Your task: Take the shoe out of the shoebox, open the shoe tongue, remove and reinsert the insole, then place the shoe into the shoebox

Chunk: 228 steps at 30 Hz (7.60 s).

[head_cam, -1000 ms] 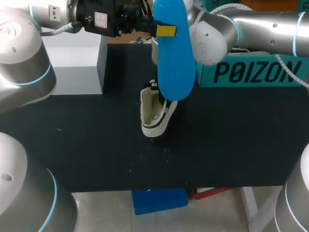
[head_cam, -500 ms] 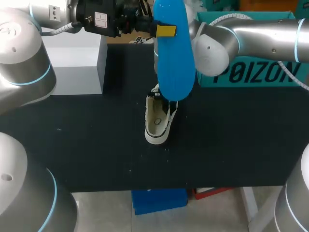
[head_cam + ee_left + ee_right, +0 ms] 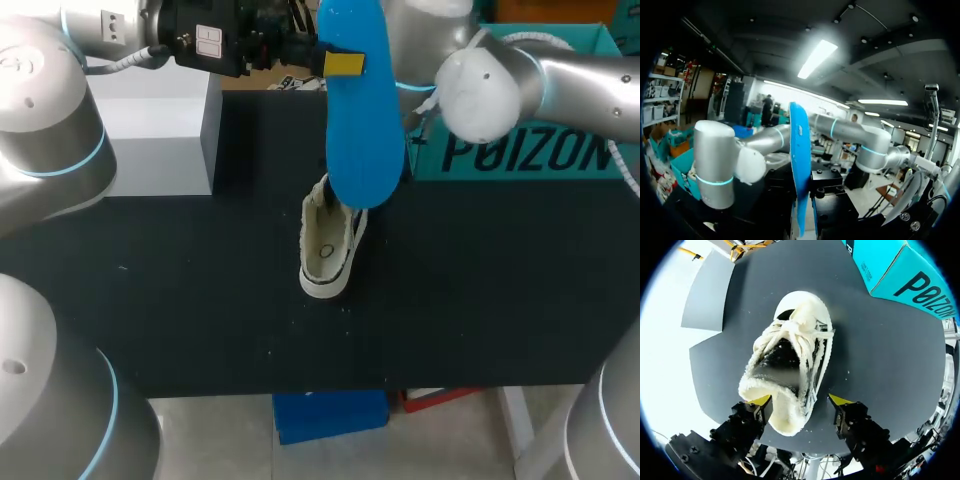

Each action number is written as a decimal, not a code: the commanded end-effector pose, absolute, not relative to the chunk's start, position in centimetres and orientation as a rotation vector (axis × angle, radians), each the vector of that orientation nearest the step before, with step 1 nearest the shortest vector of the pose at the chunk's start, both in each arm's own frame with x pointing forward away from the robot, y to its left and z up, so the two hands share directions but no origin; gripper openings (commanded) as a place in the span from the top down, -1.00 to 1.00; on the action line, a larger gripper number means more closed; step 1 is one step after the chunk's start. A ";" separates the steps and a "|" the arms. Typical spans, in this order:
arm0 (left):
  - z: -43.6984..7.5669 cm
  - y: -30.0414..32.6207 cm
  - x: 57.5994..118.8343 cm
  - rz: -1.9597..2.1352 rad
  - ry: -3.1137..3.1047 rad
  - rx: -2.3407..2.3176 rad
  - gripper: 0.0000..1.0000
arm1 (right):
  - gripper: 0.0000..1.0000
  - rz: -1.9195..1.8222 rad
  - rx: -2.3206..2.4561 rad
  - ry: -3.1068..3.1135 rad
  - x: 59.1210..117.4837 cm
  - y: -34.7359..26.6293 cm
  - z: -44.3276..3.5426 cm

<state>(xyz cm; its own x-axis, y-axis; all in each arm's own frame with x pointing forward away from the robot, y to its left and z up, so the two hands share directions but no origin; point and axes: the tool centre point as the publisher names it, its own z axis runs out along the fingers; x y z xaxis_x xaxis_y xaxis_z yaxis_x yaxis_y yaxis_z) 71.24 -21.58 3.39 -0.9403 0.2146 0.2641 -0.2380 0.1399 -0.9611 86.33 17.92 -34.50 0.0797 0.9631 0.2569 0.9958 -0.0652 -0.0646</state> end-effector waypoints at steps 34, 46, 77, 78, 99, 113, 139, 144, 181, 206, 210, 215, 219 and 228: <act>3.3 -21.7 71.3 1.860 -2.087 0.022 1.00 | -1.00 -1.151 -1.523 -1.461 85.5 14.3 -28.1; 3.3 -21.7 71.3 1.860 -2.087 0.022 1.00 | -1.00 -1.225 -1.510 -1.451 85.3 14.1 -26.5; 2.9 -21.5 69.7 2.119 -2.593 -0.695 1.00 | -1.00 -1.283 -1.450 -1.430 85.1 14.4 -24.9; 2.3 -21.3 69.1 2.133 -2.647 -0.837 1.00 | -1.00 -1.283 -1.450 -1.430 85.1 14.4 -24.9; 0.8 -21.6 67.5 2.142 -2.737 -1.105 1.00 | -1.00 -1.283 -1.450 -1.430 85.1 14.4 -24.9; -12.3 -18.5 56.1 2.279 -2.757 -1.630 1.00 | -1.00 -1.283 -1.450 -1.430 85.1 14.4 -24.9; -17.9 -18.3 53.2 2.392 -2.600 -1.907 1.00 | -1.00 -1.283 -1.450 -1.430 85.1 14.4 -24.9; -21.0 -18.2 53.0 2.341 -2.618 -2.050 1.00 | -1.00 -1.283 -1.450 -1.430 85.1 14.4 -24.9; -26.5 -16.9 60.8 2.171 -2.711 -2.438 1.00 | -1.00 -1.283 -1.450 -1.430 85.1 14.4 -24.9; -28.6 -17.6 71.4 2.024 -2.747 -2.676 1.00 | -1.00 -1.283 -1.450 -1.430 85.1 14.4 -24.9; -28.1 -17.9 73.9 2.000 -2.755 -2.705 1.00 | -1.00 -1.283 -1.450 -1.430 85.1 14.4 -24.9; -27.5 -18.2 76.7 2.021 -2.789 -2.701 1.00 | -1.00 -1.283 -1.450 -1.430 85.1 14.4 -24.9; -27.3 -18.4 77.9 2.042 -2.798 -2.706 1.00 | -1.00 -1.283 -1.450 -1.430 85.1 14.4 -24.9; -27.4 -18.7 78.2 2.100 -2.785 -2.687 1.00 | -1.00 -1.283 -1.450 -1.430 85.1 14.4 -24.9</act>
